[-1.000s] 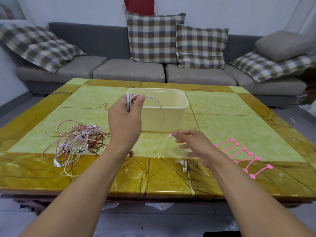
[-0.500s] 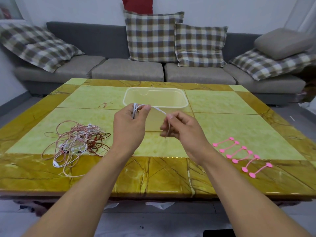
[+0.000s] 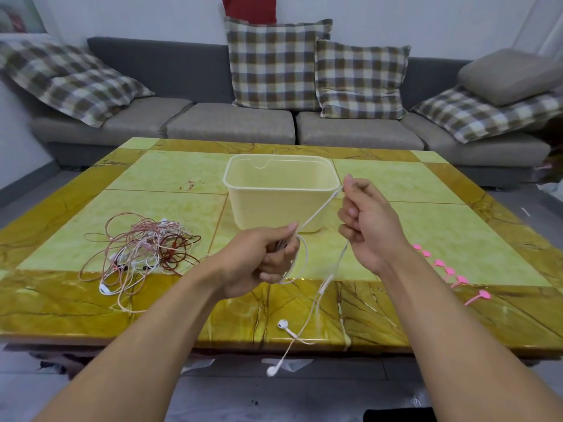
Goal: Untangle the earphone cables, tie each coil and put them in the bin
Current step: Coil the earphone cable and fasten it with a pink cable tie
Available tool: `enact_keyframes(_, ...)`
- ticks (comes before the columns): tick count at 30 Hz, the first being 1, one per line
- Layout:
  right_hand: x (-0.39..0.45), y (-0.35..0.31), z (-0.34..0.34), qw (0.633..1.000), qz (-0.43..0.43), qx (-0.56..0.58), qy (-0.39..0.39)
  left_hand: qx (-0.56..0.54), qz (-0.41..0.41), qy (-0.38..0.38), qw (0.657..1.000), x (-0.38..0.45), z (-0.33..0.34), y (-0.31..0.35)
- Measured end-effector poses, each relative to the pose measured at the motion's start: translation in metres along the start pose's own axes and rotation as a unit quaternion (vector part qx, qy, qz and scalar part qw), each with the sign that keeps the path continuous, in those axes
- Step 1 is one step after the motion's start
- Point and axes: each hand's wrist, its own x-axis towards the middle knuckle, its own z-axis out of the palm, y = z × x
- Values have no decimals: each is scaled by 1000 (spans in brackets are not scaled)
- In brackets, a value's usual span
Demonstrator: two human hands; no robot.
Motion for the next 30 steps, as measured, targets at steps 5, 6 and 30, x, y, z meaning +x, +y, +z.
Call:
enact_keyframes(5,8,22,-13,998,36,-25,53,-71,-36,-67,995,-7,2,6)
enact_keyframes(6,10,27,-15,996,52,-44,55,-96,-27,-59,993,-7,3,7)
enact_keyframes(30,-29,32,5,877,59,-373,-297,-95,197,321,922,15,-26,-7)
